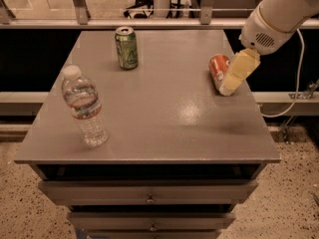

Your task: Place coke can upright

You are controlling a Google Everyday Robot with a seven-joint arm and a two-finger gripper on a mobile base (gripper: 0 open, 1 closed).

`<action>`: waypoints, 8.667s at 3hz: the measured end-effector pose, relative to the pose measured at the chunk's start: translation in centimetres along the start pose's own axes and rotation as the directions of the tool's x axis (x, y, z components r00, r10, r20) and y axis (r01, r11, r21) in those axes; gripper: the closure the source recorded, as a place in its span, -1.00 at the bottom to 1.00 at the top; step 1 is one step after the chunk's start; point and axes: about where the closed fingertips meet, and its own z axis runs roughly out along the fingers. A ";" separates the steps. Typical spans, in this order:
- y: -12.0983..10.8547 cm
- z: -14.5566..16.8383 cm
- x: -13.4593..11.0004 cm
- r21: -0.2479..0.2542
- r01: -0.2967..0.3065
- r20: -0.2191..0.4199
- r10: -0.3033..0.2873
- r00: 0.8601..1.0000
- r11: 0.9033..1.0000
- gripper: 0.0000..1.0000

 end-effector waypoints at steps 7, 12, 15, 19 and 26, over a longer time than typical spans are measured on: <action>-6.4 10.6 -4.3 0.180 -0.667 -0.041 0.683 0.729 0.723 -1.00; -9.1 8.3 -4.6 0.148 -0.617 0.070 0.614 0.786 0.773 0.99; -9.4 3.6 -10.9 -0.211 -0.412 0.623 0.447 0.642 0.886 1.00; -1.6 4.5 -13.4 -0.145 0.196 0.955 0.085 0.285 0.970 1.00; -6.1 3.9 0.1 -0.147 -0.002 0.819 0.123 0.561 0.989 -1.00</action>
Offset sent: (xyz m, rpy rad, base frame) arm 0.1081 -0.0179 -0.0099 0.2145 0.0497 -0.5218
